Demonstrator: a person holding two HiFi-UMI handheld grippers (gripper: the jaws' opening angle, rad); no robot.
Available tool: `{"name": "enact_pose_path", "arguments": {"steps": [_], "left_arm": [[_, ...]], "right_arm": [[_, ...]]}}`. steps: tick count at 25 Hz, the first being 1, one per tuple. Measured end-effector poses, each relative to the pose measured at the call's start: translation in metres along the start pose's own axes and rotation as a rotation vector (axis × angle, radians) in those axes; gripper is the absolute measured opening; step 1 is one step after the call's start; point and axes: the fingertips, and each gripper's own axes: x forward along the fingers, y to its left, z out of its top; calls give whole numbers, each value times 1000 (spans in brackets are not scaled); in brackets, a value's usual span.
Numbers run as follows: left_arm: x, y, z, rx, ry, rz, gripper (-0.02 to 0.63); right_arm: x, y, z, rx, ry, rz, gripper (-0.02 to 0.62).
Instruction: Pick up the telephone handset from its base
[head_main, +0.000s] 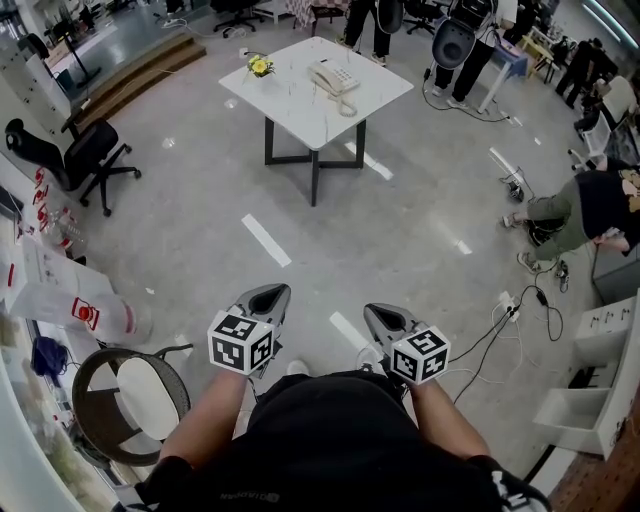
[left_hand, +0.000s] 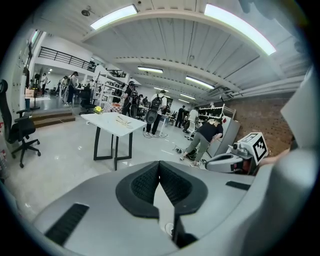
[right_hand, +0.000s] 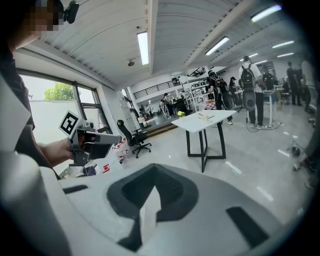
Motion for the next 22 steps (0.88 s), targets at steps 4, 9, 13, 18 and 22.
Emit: {"name": "enact_pose_path", "arguments": {"steps": [4,9,13,18,22], "left_arm": [[-7,8,-5,5,6,-17,2],[-20,21,-5,18,-1,-19,2],[-33,27,-11,14,-4,-34,2],[-41,38,-25,14,13,-32,2],[-40,47,-25,-8,9,-23,2]], "right_arm": [[6,10,0,6,-4,-13,2],[14,28,1,-4,-8,-14,2],[20,45,-1,-3,-14,-20,2],[31,59,-7,-5,1,-12,2],[36,55,-3,-5,12,-18,2]]}}
